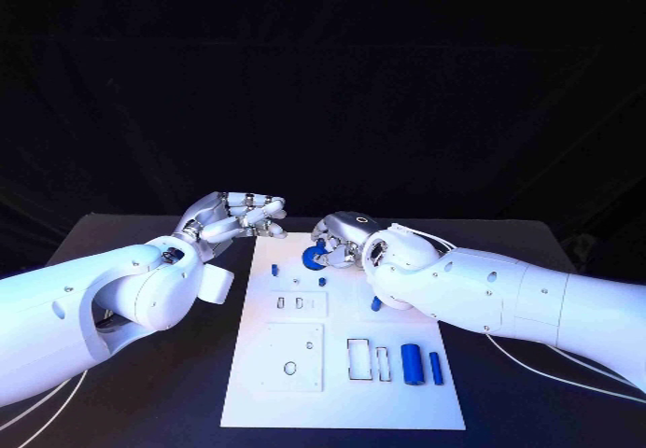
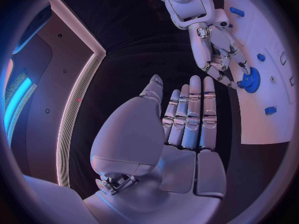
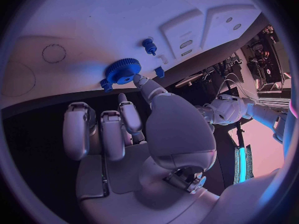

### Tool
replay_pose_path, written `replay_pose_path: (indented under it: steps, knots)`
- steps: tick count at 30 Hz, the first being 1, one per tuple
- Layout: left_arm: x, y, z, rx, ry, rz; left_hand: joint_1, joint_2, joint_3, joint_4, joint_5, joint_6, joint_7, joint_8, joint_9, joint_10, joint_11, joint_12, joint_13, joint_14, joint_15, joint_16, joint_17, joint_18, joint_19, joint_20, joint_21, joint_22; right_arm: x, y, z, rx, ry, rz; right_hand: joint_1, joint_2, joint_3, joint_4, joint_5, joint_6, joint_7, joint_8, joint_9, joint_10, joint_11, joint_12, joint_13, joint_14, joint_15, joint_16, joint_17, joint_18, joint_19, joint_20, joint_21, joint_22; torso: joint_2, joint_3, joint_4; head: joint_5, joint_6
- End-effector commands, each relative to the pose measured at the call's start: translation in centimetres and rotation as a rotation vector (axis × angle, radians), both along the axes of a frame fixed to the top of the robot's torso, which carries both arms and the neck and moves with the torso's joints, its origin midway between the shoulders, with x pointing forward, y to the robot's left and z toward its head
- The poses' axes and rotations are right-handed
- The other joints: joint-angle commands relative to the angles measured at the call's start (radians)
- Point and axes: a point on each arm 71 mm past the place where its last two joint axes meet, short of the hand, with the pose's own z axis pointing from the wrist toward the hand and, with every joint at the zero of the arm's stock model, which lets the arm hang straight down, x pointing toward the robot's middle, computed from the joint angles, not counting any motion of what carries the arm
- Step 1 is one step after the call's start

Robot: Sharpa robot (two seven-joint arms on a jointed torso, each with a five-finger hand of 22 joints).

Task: Assemble the parts on the task board

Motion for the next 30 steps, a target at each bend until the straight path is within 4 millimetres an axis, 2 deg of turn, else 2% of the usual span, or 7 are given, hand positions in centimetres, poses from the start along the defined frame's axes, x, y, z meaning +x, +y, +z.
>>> replay_pose_path:
  steps: [1,8,12,17,19,24,30]
  knots:
    - [-0.1,-0.2,0.1,-0.009,0.0,-0.02,0.0,0.008,-0.006,-0.002,0.001,-0.002,0.006,-0.005,-0.001,-0.001,0.006,-0.004,0.0,-0.006,0.001,-0.004,0.001,0.01,-0.007,-0.003,-0.004,-0.001,-0.1,0.1,-0.1,-0.011,0.002,0.011,-0.002,-0.01,-0.001,0.003,0.004,-0.008,0.0,-0.006,-0.002,-0.008,-0.001,-0.006,-0.002,0.071,0.007,-0.006,0.114,0.003,0.001,0.005,-0.005,0.013,0.0,0.0004,-0.0003,-0.001,0.001]
    - [0.0,-0.1,0.1,-0.009,0.0,-0.018,0.0,0.008,-0.007,-0.002,0.001,-0.003,0.007,-0.007,-0.001,-0.003,0.007,-0.005,-0.001,-0.008,0.002,-0.005,0.001,0.01,-0.008,-0.002,-0.004,-0.002,-0.3,-0.7,0.1,0.014,-0.003,0.005,-0.008,-0.007,-0.003,0.01,0.016,0.0,-0.001,-0.003,0.0,-0.003,-0.001,-0.002,0.003,0.072,0.008,-0.005,0.116,0.002,0.003,0.007,-0.004,0.016,-0.001,0.0004,0.0001,-0.003,0.004]
    - [0.1,-0.1,0.1,-0.008,0.0,-0.017,0.0,0.008,-0.007,-0.002,0.001,-0.003,0.007,-0.007,-0.001,-0.003,0.007,-0.005,-0.001,-0.008,0.002,-0.005,0.001,0.01,-0.008,-0.002,-0.004,-0.002,-0.8,-3.0,0.8,0.091,0.012,-0.001,-0.011,-0.004,-0.003,0.015,0.03,0.018,-0.004,0.004,0.002,0.004,-0.004,0.004,0.01,0.071,0.007,-0.006,0.113,0.003,0.002,0.007,-0.006,0.015,-0.002,0.0005,-0.0007,-0.008,0.008]
    - [0.2,0.2,0.0,-0.005,0.005,-0.013,0.001,0.009,-0.008,-0.003,0.001,-0.004,0.007,-0.008,-0.001,-0.004,0.008,-0.007,-0.001,-0.011,0.003,-0.007,0.002,0.01,-0.01,-0.001,-0.006,-0.003,-0.7,-7.4,1.8,0.173,0.079,-0.046,-0.005,-0.004,-0.003,0.013,0.013,0.04,-0.008,0.012,0.005,0.01,-0.007,0.01,0.017,0.07,0.004,-0.009,0.108,0.005,-0.002,0.005,-0.012,0.009,-0.005,0.0006,-0.0112,-0.009,0.013]
    - [0.2,0.2,-0.1,-0.004,0.007,-0.013,0.005,0.011,-0.011,-0.004,0.001,-0.004,0.007,-0.011,-0.002,-0.005,0.008,-0.009,0.0,-0.019,0.004,-0.014,0.002,0.01,-0.02,0.003,-0.015,-0.009,-0.6,-9.1,1.9,0.191,0.103,-0.057,-0.001,-0.006,-0.003,0.011,0.01,0.047,-0.01,0.013,0.005,0.011,-0.009,0.011,0.018,0.07,0.002,-0.009,0.109,0.005,-0.002,0.004,-0.012,0.01,-0.009,0.0005,-0.0173,-0.015,0.014]
    - [0.4,0.2,-0.1,-0.006,0.008,-0.022,0.008,0.013,-0.015,-0.005,0.001,-0.001,0.005,-0.013,-0.001,-0.003,0.008,-0.011,0.001,-0.03,0.006,-0.025,0.001,0.01,-0.03,0.008,-0.027,-0.016,-0.3,-13.1,1.9,0.269,0.198,-0.063,0.018,-0.012,-0.005,-0.002,-0.022,0.03,-0.007,-0.006,-0.003,0.0,-0.007,0.002,0.009,0.07,0.003,-0.008,0.112,0.011,-0.02,0.003,-0.033,-0.013,-0.013,0.0029,-0.0229,-0.036,0.016]
    - [0.5,0.4,-0.2,-0.006,0.005,-0.034,0.014,0.015,-0.02,-0.006,0.001,-0.001,0.002,-0.018,-0.002,-0.005,0.008,-0.017,0.001,-0.046,0.009,-0.052,-0.007,0.012,-0.035,0.013,-0.036,-0.024,-0.3,-17.2,1.6,0.288,0.239,-0.072,0.025,-0.023,-0.016,-0.009,-0.031,0.02,-0.009,-0.017,-0.008,-0.007,-0.007,0.0,0.006,0.074,0.004,0.002,0.133,0.013,-0.029,0.005,-0.043,-0.023,-0.018,0.0051,-0.0192,-0.065,0.004]
